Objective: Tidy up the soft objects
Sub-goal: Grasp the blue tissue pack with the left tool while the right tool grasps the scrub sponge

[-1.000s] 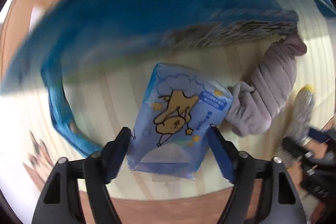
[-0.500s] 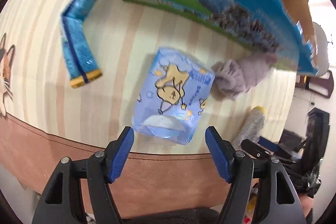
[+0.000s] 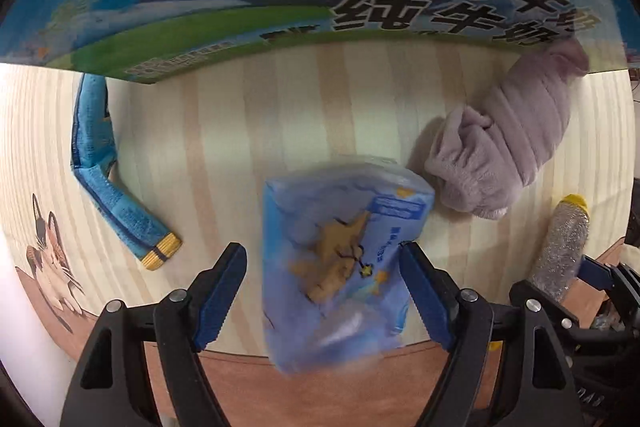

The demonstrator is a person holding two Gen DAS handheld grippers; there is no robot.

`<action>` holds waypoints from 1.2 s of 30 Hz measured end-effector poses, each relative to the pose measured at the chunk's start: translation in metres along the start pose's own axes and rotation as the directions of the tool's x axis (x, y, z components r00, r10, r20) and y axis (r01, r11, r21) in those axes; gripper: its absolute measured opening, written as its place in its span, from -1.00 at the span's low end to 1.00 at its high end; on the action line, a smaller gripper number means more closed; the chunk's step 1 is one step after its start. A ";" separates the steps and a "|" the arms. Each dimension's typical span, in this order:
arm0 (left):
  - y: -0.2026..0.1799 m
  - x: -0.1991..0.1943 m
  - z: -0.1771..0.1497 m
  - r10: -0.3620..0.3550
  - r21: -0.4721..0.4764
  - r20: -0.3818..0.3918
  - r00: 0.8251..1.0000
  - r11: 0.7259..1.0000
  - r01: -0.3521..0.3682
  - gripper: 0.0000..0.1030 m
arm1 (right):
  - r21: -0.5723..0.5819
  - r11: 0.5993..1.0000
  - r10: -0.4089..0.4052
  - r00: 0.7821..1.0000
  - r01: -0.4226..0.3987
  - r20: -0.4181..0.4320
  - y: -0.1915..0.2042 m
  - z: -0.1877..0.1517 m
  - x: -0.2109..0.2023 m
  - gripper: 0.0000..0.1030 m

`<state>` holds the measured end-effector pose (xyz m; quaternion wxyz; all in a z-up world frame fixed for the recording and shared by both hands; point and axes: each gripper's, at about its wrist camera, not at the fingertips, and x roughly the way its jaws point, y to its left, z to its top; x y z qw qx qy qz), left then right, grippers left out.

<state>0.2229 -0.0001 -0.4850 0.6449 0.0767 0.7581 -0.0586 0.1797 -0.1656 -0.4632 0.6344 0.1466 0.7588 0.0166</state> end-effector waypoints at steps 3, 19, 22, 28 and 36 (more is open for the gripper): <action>-0.014 0.003 -0.002 -0.003 -0.005 0.017 1.000 1.000 0.003 0.29 | -0.023 0.999 -0.041 0.999 0.041 0.019 0.013 0.003 0.006 0.25; -0.049 -0.123 -0.042 -0.226 -0.014 0.196 0.954 0.972 0.233 -0.61 | -0.153 0.985 0.095 0.988 -0.076 0.121 0.007 -0.019 -0.085 -0.02; -0.039 -0.146 -0.028 -0.229 -0.010 0.234 0.945 0.971 0.238 -0.65 | -0.191 0.978 0.111 0.980 -0.078 0.164 0.006 -0.013 -0.117 -0.02; 0.009 -0.111 -0.015 -0.263 -0.068 0.123 0.957 0.960 0.272 0.16 | -0.173 0.981 0.120 0.980 -0.092 0.160 0.003 0.004 -0.129 -0.02; 0.033 -0.014 -0.016 -0.279 -0.225 -0.060 0.958 0.939 0.259 0.29 | -0.155 0.981 0.131 0.986 -0.114 0.099 0.009 -0.001 -0.088 -0.02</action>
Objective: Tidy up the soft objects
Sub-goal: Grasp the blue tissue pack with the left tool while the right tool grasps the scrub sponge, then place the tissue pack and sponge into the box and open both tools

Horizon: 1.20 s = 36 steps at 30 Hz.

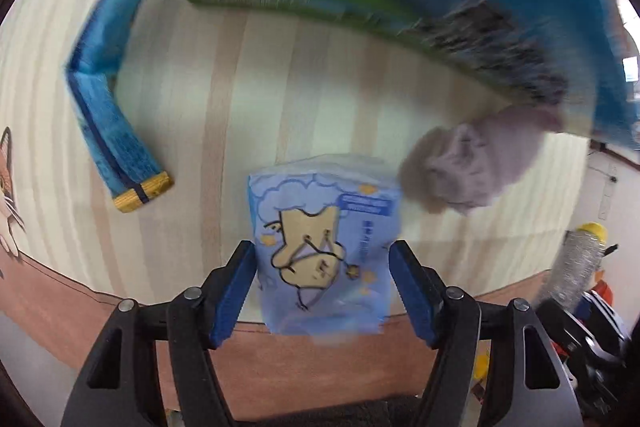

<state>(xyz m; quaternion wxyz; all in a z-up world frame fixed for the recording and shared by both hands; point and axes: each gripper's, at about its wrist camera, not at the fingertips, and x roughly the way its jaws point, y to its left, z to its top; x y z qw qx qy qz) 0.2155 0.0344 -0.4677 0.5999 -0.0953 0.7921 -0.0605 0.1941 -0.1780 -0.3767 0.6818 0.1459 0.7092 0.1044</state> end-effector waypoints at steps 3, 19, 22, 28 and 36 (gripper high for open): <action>-0.011 0.007 0.002 0.051 0.025 0.010 0.999 0.998 -0.051 0.42 | 0.000 1.000 -0.007 1.000 0.007 -0.021 0.003 -0.001 0.014 -0.01; -0.045 -0.104 -0.040 -0.025 0.164 0.217 0.976 0.986 -0.011 -0.76 | -0.055 0.998 0.017 1.000 -0.016 0.012 0.015 -0.004 -0.007 -0.01; -0.051 -0.156 -0.056 -0.070 0.203 0.291 0.954 0.979 0.010 -0.76 | -0.082 0.996 0.048 0.998 -0.045 0.037 0.019 -0.008 -0.037 -0.01; -0.076 -0.251 -0.035 -0.104 0.262 0.420 0.902 0.965 -0.011 -0.76 | -0.155 0.986 0.083 0.986 -0.060 0.144 0.031 0.014 -0.123 -0.02; -0.084 -0.263 0.095 0.007 0.217 0.428 0.904 0.970 -0.110 -0.75 | -0.183 0.968 -0.120 0.960 0.170 0.253 0.035 0.127 -0.158 -0.02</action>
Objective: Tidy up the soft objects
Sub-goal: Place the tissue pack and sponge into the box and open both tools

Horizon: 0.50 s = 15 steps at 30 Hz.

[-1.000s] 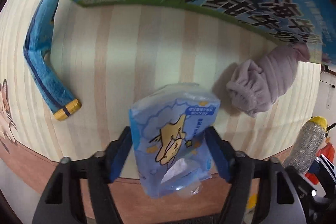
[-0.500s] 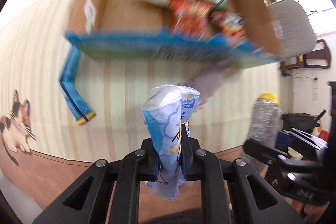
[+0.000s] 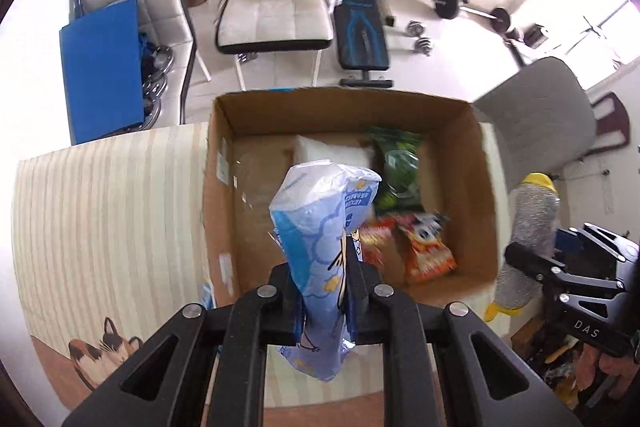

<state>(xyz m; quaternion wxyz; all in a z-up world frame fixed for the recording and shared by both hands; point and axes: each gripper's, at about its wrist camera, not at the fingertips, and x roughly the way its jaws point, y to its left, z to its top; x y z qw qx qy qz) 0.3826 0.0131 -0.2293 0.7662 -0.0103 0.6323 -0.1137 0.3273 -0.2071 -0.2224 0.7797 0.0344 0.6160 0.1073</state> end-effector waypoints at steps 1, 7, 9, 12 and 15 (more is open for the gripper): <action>0.005 0.014 0.012 0.011 -0.003 -0.025 1.000 1.000 -0.011 -0.75 | -0.004 1.000 -0.024 1.000 0.024 -0.011 -0.003 0.013 0.010 -0.02; 0.025 0.088 0.048 0.107 -0.001 -0.119 0.987 0.994 -0.107 -0.75 | -0.004 0.990 -0.138 0.985 0.138 -0.102 -0.022 0.072 0.077 -0.02; 0.025 0.103 0.054 0.128 0.009 -0.139 0.982 0.992 -0.128 -0.75 | -0.012 0.986 -0.166 0.978 0.166 -0.130 -0.026 0.086 0.095 -0.02; 0.030 0.124 0.068 0.151 0.012 -0.162 0.975 0.988 -0.151 -0.74 | -0.026 0.978 -0.207 0.964 0.206 -0.166 -0.029 0.094 0.119 -0.02; 0.032 0.135 0.076 0.145 0.004 -0.183 0.972 0.989 -0.147 -0.69 | -0.042 0.968 -0.251 0.950 0.247 -0.188 -0.032 0.100 0.138 -0.02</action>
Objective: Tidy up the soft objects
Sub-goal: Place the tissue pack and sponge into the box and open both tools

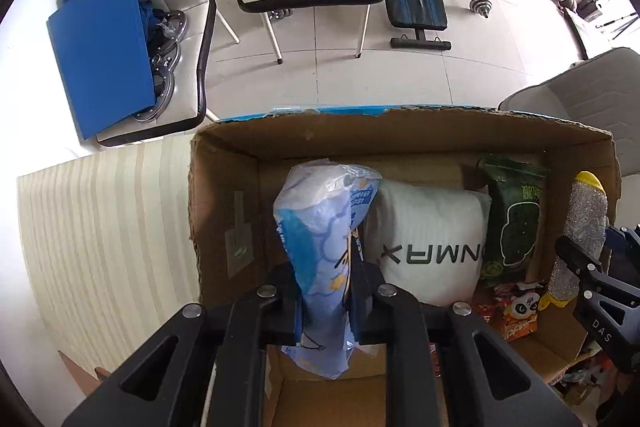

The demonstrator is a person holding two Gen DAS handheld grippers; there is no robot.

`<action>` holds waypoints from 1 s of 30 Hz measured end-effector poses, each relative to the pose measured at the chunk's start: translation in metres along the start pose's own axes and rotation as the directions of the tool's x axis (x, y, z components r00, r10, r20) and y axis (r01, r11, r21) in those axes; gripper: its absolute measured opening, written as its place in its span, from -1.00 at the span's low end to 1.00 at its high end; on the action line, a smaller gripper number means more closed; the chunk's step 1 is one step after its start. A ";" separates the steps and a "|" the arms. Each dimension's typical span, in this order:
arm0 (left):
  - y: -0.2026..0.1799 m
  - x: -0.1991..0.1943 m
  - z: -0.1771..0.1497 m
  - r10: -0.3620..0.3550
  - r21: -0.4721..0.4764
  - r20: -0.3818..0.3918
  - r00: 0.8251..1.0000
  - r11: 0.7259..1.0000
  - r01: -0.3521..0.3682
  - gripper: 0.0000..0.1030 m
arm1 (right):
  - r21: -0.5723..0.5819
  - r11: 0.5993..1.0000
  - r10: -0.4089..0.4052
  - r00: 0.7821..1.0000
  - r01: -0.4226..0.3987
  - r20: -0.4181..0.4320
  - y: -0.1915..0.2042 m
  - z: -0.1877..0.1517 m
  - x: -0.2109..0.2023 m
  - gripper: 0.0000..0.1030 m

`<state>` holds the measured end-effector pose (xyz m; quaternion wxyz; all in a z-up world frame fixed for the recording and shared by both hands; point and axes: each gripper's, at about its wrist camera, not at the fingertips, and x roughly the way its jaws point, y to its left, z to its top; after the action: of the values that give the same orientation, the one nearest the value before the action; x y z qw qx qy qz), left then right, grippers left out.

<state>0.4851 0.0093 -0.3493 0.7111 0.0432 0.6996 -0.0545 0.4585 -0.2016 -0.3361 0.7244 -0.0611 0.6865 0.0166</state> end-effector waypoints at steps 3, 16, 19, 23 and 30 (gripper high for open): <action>0.001 0.001 0.001 -0.017 -0.017 -0.031 0.999 1.000 0.017 -0.49 | 0.007 1.000 -0.024 1.000 0.024 -0.014 0.002 0.007 0.013 0.00; 0.004 -0.055 -0.019 -0.086 -0.024 0.094 0.992 0.996 0.089 0.96 | 0.109 0.991 0.079 0.996 -0.083 0.041 0.001 -0.005 -0.018 1.00; 0.001 -0.066 -0.035 -0.077 -0.024 0.127 0.989 0.996 0.080 0.96 | 0.123 0.988 0.092 0.994 -0.098 0.053 0.007 -0.021 -0.026 1.00; -0.004 -0.079 -0.061 -0.068 -0.023 0.161 0.985 0.997 0.073 0.96 | 0.136 0.983 0.111 0.991 -0.120 0.076 0.010 -0.047 -0.038 1.00; -0.012 -0.111 -0.120 -0.002 -0.047 0.256 0.967 0.999 0.014 0.96 | 0.167 0.980 0.077 0.983 -0.105 0.166 0.021 -0.099 -0.070 1.00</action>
<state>0.3625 0.0159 -0.2399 0.7959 0.0158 0.6035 -0.0455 0.3535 -0.1874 -0.2723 0.7777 0.0358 0.6276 -0.0060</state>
